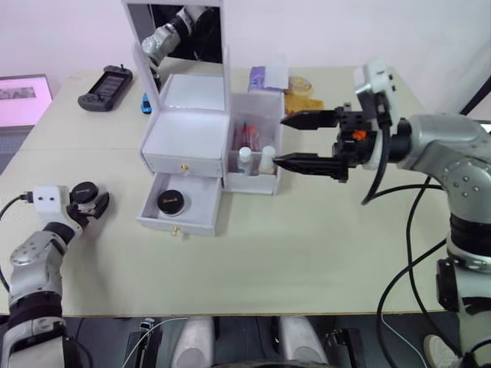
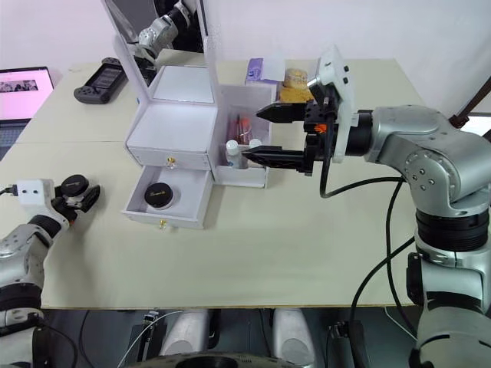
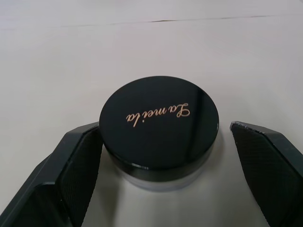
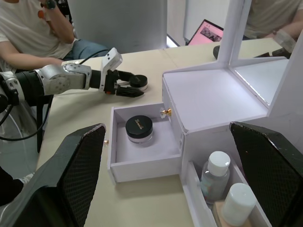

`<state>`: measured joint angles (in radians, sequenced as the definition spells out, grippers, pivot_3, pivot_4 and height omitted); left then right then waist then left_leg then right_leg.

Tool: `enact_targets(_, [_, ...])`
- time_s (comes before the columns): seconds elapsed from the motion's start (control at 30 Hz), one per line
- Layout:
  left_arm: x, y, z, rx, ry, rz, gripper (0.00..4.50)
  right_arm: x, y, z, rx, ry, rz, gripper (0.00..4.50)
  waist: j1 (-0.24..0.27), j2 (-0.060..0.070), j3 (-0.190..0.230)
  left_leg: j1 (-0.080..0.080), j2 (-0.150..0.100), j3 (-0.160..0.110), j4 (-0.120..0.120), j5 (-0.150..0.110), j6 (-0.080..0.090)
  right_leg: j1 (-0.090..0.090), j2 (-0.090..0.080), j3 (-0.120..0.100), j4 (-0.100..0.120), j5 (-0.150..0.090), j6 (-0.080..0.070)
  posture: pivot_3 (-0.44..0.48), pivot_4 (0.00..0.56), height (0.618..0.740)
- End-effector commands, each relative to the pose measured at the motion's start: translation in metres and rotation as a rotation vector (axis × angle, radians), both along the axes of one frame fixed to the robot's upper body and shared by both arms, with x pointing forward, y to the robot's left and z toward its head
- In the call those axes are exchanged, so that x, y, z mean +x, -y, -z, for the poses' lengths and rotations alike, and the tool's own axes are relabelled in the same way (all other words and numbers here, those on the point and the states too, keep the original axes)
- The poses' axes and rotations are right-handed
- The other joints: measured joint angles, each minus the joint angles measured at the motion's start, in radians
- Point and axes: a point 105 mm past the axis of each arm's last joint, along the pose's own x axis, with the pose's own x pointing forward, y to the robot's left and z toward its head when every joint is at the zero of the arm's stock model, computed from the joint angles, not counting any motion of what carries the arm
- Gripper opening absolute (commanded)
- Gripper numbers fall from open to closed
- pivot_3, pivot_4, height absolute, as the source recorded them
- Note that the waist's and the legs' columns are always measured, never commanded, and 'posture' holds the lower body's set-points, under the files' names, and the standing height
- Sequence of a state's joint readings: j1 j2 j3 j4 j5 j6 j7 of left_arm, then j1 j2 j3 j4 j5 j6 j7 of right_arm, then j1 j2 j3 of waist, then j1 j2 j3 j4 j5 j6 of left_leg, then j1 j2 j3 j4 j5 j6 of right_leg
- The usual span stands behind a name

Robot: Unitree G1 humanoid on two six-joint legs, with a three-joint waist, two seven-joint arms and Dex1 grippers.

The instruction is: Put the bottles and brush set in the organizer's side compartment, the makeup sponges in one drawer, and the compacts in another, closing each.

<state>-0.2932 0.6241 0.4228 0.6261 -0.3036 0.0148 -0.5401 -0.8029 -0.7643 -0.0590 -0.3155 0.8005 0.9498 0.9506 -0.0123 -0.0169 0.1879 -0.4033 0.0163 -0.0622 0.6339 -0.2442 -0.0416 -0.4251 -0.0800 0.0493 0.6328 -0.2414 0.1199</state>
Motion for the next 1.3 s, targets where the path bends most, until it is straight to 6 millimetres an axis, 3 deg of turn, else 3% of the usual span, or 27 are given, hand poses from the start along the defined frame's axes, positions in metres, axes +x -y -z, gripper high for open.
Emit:
enact_targets(0.03, [0.007,-0.003,-0.006,0.027,0.022,-0.010,3.56,-0.007,0.001,-0.009,-0.006,0.047,-0.015,4.50,-0.001,0.000,0.000,0.000,0.000,0.000,0.000,0.000,0.000,0.000,0.000,0.000,0.000,0.000,0.000,0.000,0.150,0.740])
enact_targets(0.1, [0.008,-0.003,-0.008,0.028,0.033,-0.009,2.68,-0.008,0.002,-0.006,-0.028,0.037,-0.016,4.50,-0.002,0.000,0.000,0.000,0.000,0.000,0.000,0.000,0.000,0.000,0.000,0.000,0.000,0.000,0.000,0.000,0.150,0.740])
enact_targets(0.37, [0.004,-0.004,-0.019,0.045,0.078,0.003,2.68,-0.006,0.005,0.000,-0.080,0.029,-0.027,4.50,-0.004,0.000,0.000,0.000,0.000,0.000,0.000,0.000,0.000,0.000,0.000,0.000,0.000,0.000,0.000,0.000,0.150,0.740])
enact_targets(0.67, [-0.009,0.004,-0.048,0.058,0.168,0.063,2.68,-0.003,0.001,0.001,-0.080,0.025,-0.072,4.50,-0.005,0.000,0.000,0.000,0.000,0.000,0.000,0.000,0.000,0.000,0.000,0.000,0.000,0.000,0.000,0.000,0.150,0.740])
enact_targets(1.0, [-0.049,0.056,-0.098,0.061,0.276,0.400,2.68,0.005,0.000,-0.005,-0.106,0.040,-0.131,4.50,-0.006,0.000,0.000,0.000,0.000,0.000,-0.001,0.000,0.000,0.000,0.000,0.000,-0.001,0.000,0.000,0.000,0.150,0.740])
enact_targets(1.13, [-0.054,0.075,-0.108,0.083,0.271,0.504,2.68,0.007,0.000,-0.005,-0.107,0.037,-0.141,4.50,-0.003,0.000,0.001,-0.001,0.000,0.000,0.000,0.000,0.000,0.000,0.000,0.000,-0.001,0.000,0.000,0.000,0.150,0.740])
enact_targets(1.3, [-0.058,0.119,-0.117,0.093,0.226,0.729,2.68,0.010,-0.003,-0.005,-0.113,0.047,-0.154,4.50,-0.007,0.000,0.001,-0.001,0.000,0.000,0.000,0.000,0.000,0.000,0.000,0.000,-0.001,0.000,0.000,0.000,0.150,0.740])
